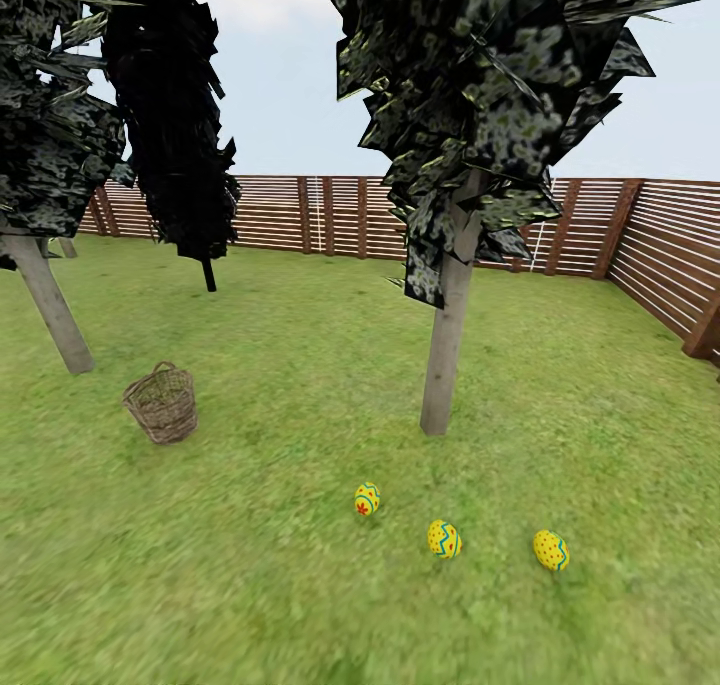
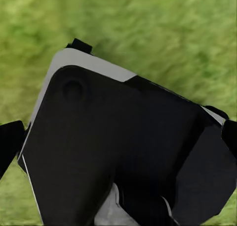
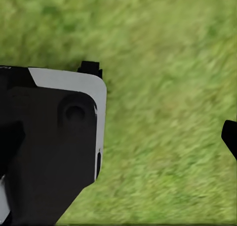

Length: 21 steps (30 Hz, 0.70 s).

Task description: Take the three Easter eggs out of the wicker basket on the lawn in the garden, then place them on the lawn next to a single tree (choose any tree) so that all three eggs are next to the same tree and none are left in the basket.

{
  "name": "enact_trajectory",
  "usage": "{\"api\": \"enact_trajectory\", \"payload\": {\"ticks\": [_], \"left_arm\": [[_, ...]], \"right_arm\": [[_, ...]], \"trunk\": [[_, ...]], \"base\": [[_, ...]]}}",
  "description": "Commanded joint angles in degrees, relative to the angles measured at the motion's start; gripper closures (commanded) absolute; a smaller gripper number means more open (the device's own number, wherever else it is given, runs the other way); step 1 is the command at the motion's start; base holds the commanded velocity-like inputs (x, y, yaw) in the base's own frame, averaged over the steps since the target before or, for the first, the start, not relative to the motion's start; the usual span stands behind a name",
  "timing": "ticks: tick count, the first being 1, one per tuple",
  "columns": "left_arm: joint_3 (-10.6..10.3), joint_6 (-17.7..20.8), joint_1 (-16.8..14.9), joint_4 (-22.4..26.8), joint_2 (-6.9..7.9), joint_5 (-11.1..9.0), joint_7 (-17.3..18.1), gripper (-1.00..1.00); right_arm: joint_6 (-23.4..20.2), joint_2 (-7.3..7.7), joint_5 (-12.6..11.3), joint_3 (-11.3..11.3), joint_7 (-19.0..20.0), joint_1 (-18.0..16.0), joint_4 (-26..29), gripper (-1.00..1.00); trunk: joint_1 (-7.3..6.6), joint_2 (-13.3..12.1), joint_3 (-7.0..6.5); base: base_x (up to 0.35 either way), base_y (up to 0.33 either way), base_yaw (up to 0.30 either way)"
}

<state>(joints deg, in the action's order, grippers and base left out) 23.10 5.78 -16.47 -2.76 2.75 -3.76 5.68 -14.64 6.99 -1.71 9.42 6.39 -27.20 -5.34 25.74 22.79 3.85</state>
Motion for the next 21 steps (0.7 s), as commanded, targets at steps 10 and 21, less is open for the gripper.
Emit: {"api": "enact_trajectory", "payload": {"ticks": [10,21], "left_arm": [[0.02,-1.12,3.07,-0.74,0.13,-0.38,0.30,-1.00],[0.02,-1.17,6.67,-0.76,0.02,-0.44,0.30,-1.00]], "right_arm": [[0.31,0.10,-0.22,0.48,0.17,2.37,-0.20,-1.00],[1.84,0.05,-0.22,0.50,-1.03,9.04,-0.20,-1.00]], "trunk": [[0.04,0.12,0.11],[0.04,0.12,0.11]], "base": [[0.000,0.000,0.000],[0.000,0.000,0.000]]}}
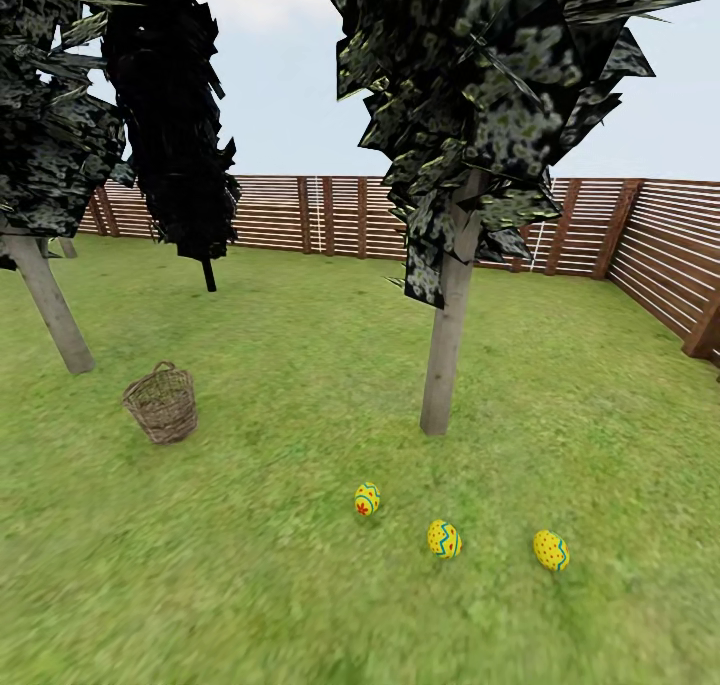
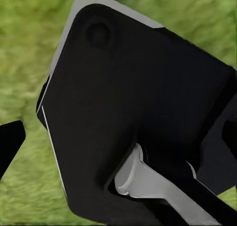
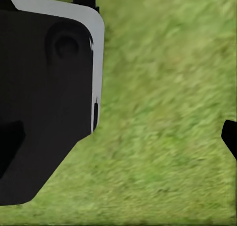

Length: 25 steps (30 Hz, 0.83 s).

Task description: Take the three Easter eggs out of the wicker basket on the lawn in the garden, then place them on the lawn next to a single tree (choose any tree) so that all three eggs are next to the same tree and none are left in the basket.

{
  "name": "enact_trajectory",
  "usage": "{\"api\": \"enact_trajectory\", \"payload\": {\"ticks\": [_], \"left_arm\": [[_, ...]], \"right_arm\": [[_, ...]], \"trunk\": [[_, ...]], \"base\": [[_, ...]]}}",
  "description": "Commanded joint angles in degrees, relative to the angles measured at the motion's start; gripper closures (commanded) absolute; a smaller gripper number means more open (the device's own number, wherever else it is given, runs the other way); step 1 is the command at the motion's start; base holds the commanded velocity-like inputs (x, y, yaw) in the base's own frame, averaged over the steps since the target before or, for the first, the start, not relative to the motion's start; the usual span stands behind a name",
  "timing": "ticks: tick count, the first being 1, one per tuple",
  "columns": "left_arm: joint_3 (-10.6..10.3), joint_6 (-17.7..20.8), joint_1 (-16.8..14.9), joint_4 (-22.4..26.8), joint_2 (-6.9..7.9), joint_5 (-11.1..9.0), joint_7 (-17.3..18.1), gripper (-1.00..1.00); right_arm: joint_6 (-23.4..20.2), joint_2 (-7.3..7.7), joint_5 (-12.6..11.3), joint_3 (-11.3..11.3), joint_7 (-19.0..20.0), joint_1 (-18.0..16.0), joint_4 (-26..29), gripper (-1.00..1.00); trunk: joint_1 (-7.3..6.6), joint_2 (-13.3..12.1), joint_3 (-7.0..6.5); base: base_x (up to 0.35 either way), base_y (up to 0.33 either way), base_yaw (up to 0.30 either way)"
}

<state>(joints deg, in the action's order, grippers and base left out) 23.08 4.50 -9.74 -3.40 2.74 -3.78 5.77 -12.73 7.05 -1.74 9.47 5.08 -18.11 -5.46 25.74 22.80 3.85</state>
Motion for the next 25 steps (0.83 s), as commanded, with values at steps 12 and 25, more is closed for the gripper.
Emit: {"api": "enact_trajectory", "payload": {"ticks": [12,25], "left_arm": [[0.12,0.01,3.13,0.17,-0.13,-0.47,-0.08,-1.00],[0.35,0.20,3.15,0.15,0.02,-0.66,-0.23,-1.00]], "right_arm": [[-0.04,-0.39,-0.47,0.30,-0.07,3.41,0.22,-1.00],[-0.02,-0.54,-0.40,0.29,-0.07,3.43,0.28,-1.00]], "trunk": [[0.04,0.12,0.11],[0.04,0.12,0.11]], "base": [[0.000,0.000,0.000],[0.000,0.000,0.000]]}}
